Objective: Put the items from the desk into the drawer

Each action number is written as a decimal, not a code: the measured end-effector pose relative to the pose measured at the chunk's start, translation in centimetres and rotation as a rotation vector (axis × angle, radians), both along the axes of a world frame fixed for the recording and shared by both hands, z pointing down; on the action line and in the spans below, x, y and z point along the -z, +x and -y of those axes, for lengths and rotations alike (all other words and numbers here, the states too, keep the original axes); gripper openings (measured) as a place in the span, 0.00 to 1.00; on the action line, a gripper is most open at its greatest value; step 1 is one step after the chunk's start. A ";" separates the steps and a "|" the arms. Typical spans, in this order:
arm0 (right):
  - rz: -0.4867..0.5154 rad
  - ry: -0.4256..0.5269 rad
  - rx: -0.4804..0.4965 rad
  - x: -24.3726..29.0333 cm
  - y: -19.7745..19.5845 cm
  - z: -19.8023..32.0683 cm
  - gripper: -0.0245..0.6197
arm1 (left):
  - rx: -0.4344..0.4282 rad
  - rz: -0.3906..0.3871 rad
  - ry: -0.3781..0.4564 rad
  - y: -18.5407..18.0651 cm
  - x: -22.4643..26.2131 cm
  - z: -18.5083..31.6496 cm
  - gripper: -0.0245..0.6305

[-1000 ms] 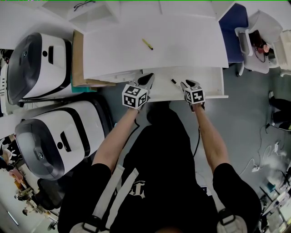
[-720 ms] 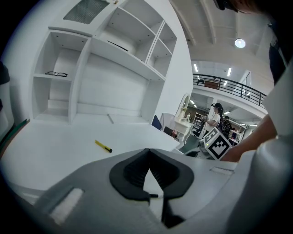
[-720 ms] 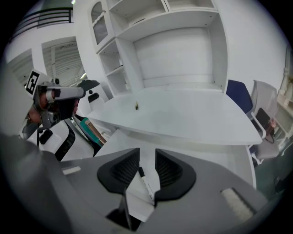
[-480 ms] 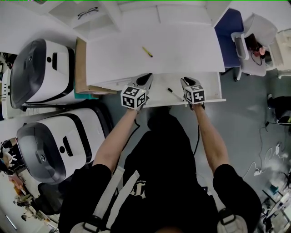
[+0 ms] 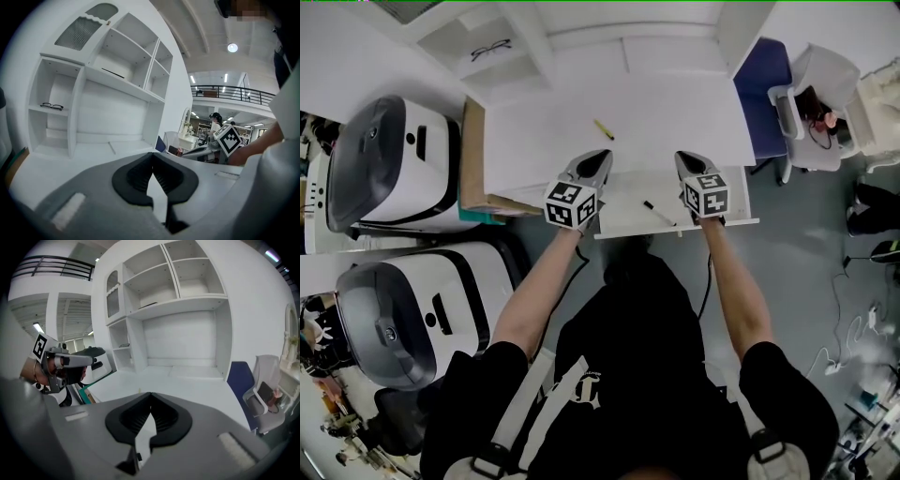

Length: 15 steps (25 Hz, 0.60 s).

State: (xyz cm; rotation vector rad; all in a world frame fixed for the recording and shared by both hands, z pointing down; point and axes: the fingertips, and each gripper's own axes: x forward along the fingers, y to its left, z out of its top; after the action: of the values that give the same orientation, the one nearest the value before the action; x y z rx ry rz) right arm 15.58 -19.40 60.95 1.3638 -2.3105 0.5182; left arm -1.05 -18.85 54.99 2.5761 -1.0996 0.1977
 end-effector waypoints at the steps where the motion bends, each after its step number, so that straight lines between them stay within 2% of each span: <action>1: 0.004 0.020 -0.002 1.0 0.0 0.3 0.04 | 0.004 -0.004 0.011 -0.1 0.6 0.2 0.04; 7: 0.025 0.109 -0.005 6.0 -0.5 0.9 0.04 | 0.028 -0.023 0.078 -1.4 4.3 0.8 0.04; 15: 0.038 0.178 -0.009 9.7 -1.3 0.5 0.04 | 0.051 -0.042 0.136 -3.0 7.3 0.6 0.04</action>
State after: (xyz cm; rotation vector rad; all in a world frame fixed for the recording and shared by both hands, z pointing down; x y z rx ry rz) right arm 14.32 -19.89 51.29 1.4577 -2.4311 0.3501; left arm -4.03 -19.44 47.73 2.6536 -1.1998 0.0583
